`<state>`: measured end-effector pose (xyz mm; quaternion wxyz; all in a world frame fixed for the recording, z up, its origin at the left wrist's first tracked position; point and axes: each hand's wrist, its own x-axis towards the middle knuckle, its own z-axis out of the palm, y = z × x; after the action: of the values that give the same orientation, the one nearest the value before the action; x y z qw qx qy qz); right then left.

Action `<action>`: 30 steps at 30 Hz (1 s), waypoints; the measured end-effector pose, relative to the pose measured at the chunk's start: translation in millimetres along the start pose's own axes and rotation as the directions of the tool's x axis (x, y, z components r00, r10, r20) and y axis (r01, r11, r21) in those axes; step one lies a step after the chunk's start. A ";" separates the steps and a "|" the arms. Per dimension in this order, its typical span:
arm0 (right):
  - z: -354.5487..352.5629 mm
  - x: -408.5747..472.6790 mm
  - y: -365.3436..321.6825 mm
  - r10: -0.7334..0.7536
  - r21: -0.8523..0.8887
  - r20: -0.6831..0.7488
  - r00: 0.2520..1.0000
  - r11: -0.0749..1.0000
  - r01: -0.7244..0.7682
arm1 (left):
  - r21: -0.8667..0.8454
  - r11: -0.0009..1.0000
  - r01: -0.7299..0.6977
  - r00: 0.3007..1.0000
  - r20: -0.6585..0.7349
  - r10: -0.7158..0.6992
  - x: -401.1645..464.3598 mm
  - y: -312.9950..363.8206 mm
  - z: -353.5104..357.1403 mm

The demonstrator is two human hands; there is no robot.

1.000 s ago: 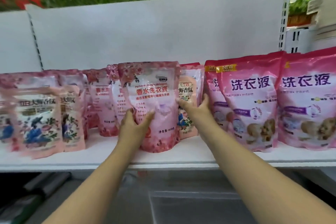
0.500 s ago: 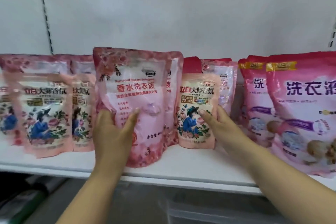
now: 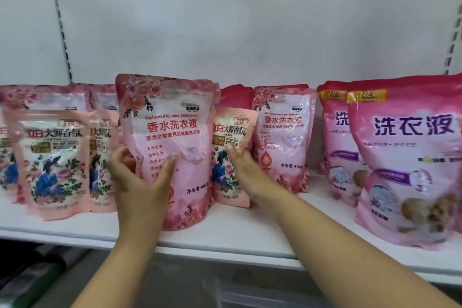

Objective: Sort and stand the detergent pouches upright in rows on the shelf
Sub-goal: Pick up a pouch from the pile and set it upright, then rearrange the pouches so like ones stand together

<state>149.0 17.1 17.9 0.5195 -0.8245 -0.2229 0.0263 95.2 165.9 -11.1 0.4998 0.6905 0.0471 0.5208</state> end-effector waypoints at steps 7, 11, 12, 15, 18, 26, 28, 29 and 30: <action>-54.7 17.8 22.3 0.102 0.119 -0.745 0.659 0.993 -0.019 | -0.042 0.999 0.005 1.000 0.001 -0.005 -0.2 -2.5 -2.0; -61.9 34.1 39.1 0.396 0.417 -0.566 0.723 0.894 -0.163 | -0.064 0.998 -0.001 1.000 0.024 0.002 -0.8 -3.5 -1.9; -62.9 33.3 40.1 0.399 0.438 -0.567 0.721 0.887 -0.146 | -0.069 0.998 -0.002 1.000 0.023 0.004 -1.1 -3.8 -1.6; -60.0 26.3 37.1 0.227 0.231 -0.634 0.739 0.968 -0.099 | -0.080 0.997 0.004 0.999 0.041 0.000 -0.7 -5.0 -1.3; -50.6 5.7 22.4 -0.015 -0.012 -0.672 0.740 1.000 0.010 | -0.088 0.996 0.002 0.999 0.045 0.002 0.3 -5.5 0.8; -46.3 -75.7 0.5 -0.304 -0.172 -0.791 0.531 0.943 0.284 | -0.075 0.997 0.007 0.997 0.081 -0.001 -0.6 2.4 -3.7; -44.9 -85.0 -5.4 -0.269 -0.059 -0.807 0.525 0.922 0.382 | -0.070 0.998 0.007 0.996 0.091 -0.001 -0.6 5.1 -4.2; -42.8 -87.3 -9.0 -0.251 0.015 -0.804 0.540 0.898 0.441 | -0.064 0.998 0.013 0.995 0.100 -0.007 -0.9 6.4 -5.3; -40.2 -86.7 -11.1 -0.244 0.081 -0.794 0.557 0.866 0.494 | -0.053 0.998 0.023 0.994 0.112 -0.017 -2.1 9.5 -6.5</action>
<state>78.3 -47.1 29.7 0.6737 -0.6037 -0.1465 -0.4004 85.0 164.2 -5.8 0.5255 0.7040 0.0119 0.4776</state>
